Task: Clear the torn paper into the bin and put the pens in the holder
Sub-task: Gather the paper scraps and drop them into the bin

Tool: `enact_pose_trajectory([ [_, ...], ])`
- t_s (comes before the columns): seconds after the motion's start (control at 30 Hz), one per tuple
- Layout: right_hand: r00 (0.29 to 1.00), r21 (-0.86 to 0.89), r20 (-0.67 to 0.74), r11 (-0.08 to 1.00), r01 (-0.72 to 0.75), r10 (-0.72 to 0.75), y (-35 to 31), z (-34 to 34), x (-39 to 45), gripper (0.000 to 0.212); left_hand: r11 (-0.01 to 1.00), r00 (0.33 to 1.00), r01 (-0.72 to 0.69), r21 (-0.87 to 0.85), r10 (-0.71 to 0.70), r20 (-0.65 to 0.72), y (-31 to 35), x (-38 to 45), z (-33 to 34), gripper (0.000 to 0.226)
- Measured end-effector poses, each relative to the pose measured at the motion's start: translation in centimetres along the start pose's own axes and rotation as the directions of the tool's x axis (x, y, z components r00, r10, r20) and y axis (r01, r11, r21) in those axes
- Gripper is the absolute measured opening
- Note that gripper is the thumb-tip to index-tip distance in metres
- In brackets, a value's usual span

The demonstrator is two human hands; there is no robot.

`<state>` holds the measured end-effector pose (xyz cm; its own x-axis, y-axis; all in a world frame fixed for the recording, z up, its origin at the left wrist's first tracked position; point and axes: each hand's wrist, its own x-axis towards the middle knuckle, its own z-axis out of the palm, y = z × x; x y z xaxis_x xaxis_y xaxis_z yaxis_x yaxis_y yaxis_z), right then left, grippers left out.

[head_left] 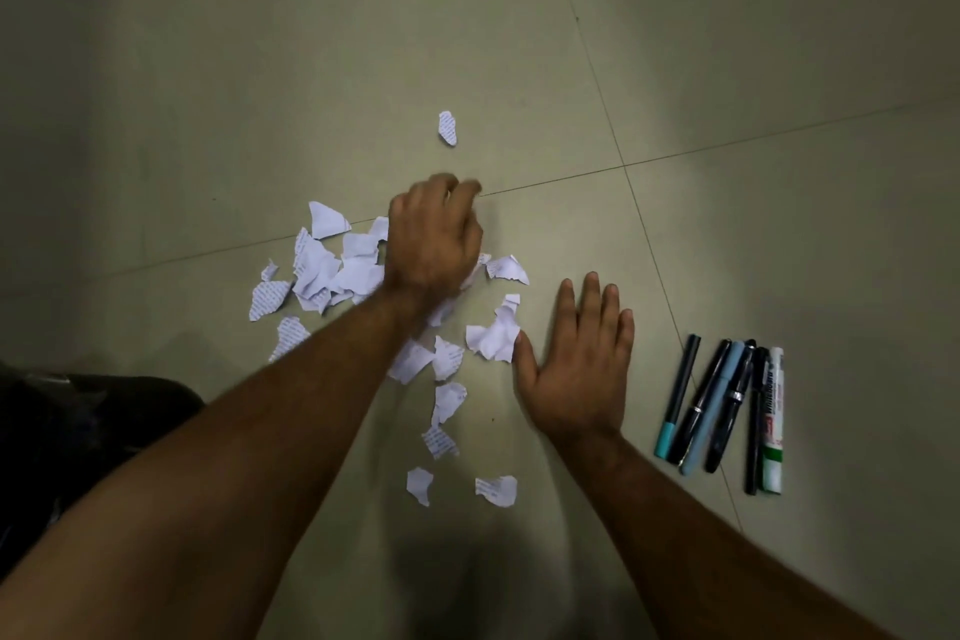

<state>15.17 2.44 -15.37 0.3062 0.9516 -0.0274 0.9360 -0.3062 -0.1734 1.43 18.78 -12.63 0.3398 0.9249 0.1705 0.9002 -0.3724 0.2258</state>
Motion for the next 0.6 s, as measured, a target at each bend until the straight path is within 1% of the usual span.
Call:
enact_pose_trajectory([
  [0.03,1.000,-0.003,-0.001,1.000,0.000,0.000,0.1,-0.1,0.0,0.072,0.999,0.999,0.037,0.031,-0.036,-0.038,-0.4,1.6,0.2,0.038],
  [0.07,1.000,-0.006,0.000,1.000,-0.002,0.002,0.0,0.0,0.0,0.072,0.996,0.997,0.069,0.051,-0.067,-0.043,-0.9,3.7,0.4,0.044],
  [0.1,1.000,-0.013,0.004,1.000,-0.001,0.001,0.1,0.0,0.0,0.072,0.994,0.995,0.095,0.061,-0.097,0.027,-1.3,5.7,0.4,0.050],
  [0.17,1.000,-0.022,0.001,1.000,-0.006,0.006,0.1,0.1,0.1,0.072,0.992,0.964,0.107,0.065,-0.119,0.240,-1.9,8.6,1.0,0.059],
  [0.2,1.000,-0.020,-0.007,1.000,-0.006,0.006,0.0,0.2,0.1,0.072,0.993,0.943,0.110,0.045,-0.119,0.312,-2.0,9.1,1.4,0.060],
  [0.23,1.000,-0.016,-0.013,1.000,-0.008,0.008,0.0,0.1,0.1,0.071,0.995,0.934,0.104,0.003,-0.099,0.343,-1.8,8.6,1.6,0.059],
  [0.27,1.000,-0.006,-0.014,1.000,-0.012,0.012,-0.1,0.1,-0.1,0.071,0.996,0.944,0.069,-0.048,-0.050,0.325,-1.6,7.3,1.6,0.054],
  [0.33,1.000,0.010,-0.011,1.000,-0.003,0.003,-0.1,-0.2,0.1,0.072,0.991,0.982,-0.019,-0.135,0.044,0.185,-0.5,3.3,1.1,0.036],
  [0.37,1.000,0.011,-0.003,1.000,0.001,-0.001,-0.1,-0.3,0.2,0.072,0.985,0.990,-0.052,-0.165,0.072,0.122,0.1,1.3,0.8,0.029],
  [0.4,1.000,0.007,0.005,1.000,0.002,-0.002,-0.1,-0.2,0.2,0.072,0.981,0.992,-0.064,-0.183,0.083,0.098,0.9,-0.3,0.5,0.027],
  [0.47,1.000,-0.006,0.026,1.000,0.006,-0.006,0.0,-0.4,0.1,0.073,0.985,0.989,-0.072,-0.157,0.091,0.115,2.3,-2.1,0.0,0.029],
  [0.53,0.999,-0.002,0.033,1.000,0.019,-0.019,0.0,-0.5,0.0,0.073,0.981,0.970,-0.169,-0.095,0.182,0.158,2.5,-3.0,0.1,0.030],
  [0.6,1.000,-0.001,0.025,1.000,0.016,-0.016,0.0,-0.4,0.2,0.074,0.963,0.939,-0.262,-0.069,0.270,0.214,1.9,-4.4,-0.1,0.026],
])
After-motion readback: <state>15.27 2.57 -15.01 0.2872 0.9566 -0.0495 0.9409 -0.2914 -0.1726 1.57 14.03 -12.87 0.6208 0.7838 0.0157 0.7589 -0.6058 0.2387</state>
